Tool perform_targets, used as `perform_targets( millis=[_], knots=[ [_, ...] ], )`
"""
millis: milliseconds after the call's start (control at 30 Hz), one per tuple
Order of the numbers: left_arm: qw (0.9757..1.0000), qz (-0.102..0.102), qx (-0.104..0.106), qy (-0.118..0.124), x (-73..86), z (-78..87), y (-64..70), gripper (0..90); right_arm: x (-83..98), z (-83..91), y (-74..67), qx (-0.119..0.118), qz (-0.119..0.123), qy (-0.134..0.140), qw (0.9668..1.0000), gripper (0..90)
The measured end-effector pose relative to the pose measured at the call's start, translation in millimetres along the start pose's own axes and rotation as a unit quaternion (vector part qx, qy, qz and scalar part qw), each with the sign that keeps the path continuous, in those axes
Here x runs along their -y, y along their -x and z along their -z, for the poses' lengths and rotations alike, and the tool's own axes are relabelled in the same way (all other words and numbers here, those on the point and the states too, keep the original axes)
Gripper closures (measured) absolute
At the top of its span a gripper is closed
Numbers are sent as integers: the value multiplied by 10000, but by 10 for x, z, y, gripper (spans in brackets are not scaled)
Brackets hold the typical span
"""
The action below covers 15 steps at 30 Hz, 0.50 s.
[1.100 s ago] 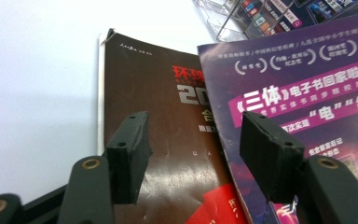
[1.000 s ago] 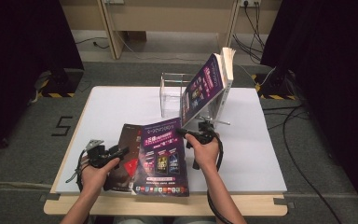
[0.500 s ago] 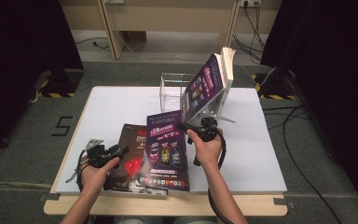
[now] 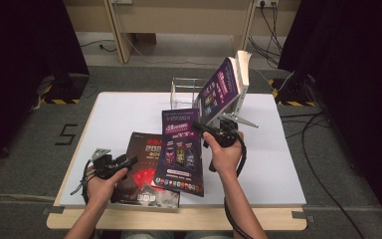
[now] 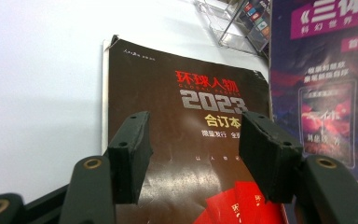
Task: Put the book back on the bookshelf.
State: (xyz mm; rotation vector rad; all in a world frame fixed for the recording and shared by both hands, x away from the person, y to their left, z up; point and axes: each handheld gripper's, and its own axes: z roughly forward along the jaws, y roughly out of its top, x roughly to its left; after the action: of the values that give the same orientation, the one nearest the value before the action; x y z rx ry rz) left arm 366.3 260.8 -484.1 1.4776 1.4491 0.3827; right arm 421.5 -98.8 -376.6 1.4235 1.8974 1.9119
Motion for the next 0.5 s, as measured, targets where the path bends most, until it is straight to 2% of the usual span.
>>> perform_targets(
  millis=[500],
  knots=[
    [10000, 3, -19, 11, -4, 7, -4, 428, -135, 113, -46, 103, 160, 403, 9990, 844]
  ],
)
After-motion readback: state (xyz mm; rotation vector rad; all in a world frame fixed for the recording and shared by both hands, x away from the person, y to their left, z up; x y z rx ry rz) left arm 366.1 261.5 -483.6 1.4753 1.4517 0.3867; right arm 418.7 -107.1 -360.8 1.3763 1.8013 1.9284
